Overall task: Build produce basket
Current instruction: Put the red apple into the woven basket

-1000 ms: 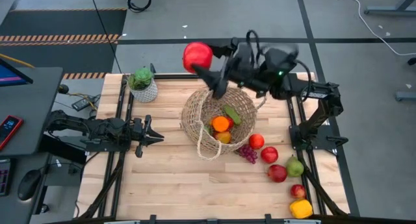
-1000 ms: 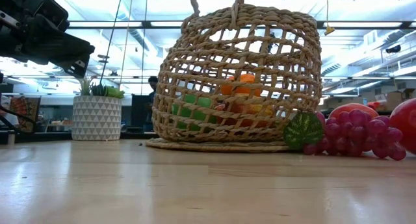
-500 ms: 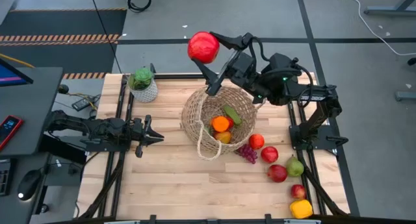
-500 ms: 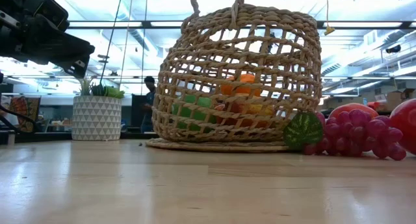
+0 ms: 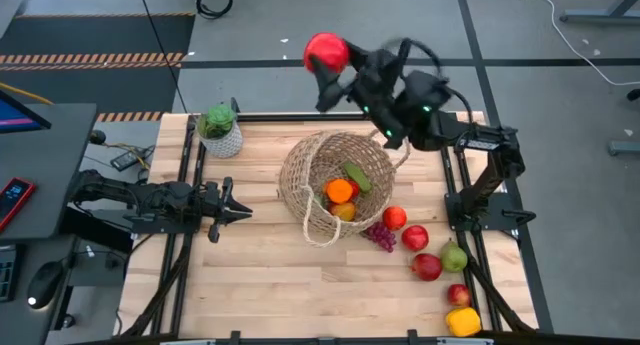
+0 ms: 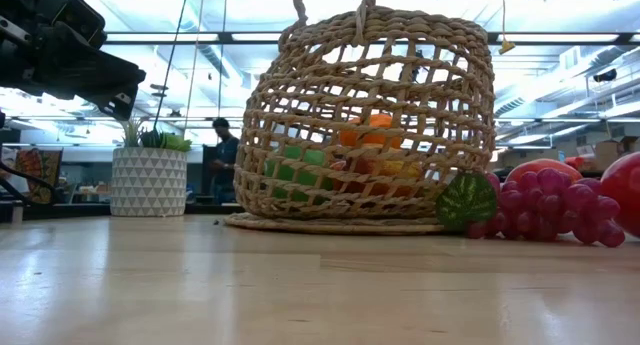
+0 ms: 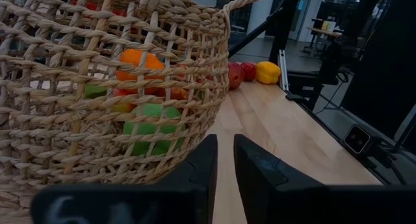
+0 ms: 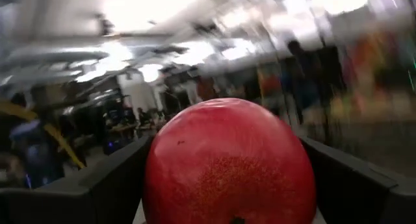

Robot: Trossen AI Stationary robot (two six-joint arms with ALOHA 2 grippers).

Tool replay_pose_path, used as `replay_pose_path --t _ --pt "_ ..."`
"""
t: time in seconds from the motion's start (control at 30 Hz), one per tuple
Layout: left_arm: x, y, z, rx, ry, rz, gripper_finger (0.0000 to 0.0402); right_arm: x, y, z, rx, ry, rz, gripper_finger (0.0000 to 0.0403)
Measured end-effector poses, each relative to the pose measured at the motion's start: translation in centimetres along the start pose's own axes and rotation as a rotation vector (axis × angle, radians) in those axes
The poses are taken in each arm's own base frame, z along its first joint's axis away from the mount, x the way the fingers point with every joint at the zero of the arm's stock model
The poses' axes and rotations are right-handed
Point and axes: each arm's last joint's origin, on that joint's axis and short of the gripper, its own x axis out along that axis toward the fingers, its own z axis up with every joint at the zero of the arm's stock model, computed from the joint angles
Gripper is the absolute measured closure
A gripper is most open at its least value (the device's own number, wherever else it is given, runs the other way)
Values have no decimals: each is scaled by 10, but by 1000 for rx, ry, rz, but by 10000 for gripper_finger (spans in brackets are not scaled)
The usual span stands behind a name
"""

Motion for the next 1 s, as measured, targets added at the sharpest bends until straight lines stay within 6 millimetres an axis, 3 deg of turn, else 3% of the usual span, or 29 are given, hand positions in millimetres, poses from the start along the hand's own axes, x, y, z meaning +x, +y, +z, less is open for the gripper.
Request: replay_pose_path --t 0.27,0.4,0.57,0.83,1.0 --pt "0 0 0 0 0 0 339 9 -12 -19 634 125 -78 27" --pt "0 0 0 0 0 0 342 12 -14 -18 845 158 -26 27" --pt "0 0 0 0 0 0 343 15 -13 -19 880 246 86 27" --pt "0 0 0 0 0 0 341 5 -18 -5 842 578 479 27" --pt "0 0 0 0 0 0 346 -1 -23 -6 823 697 501 27"
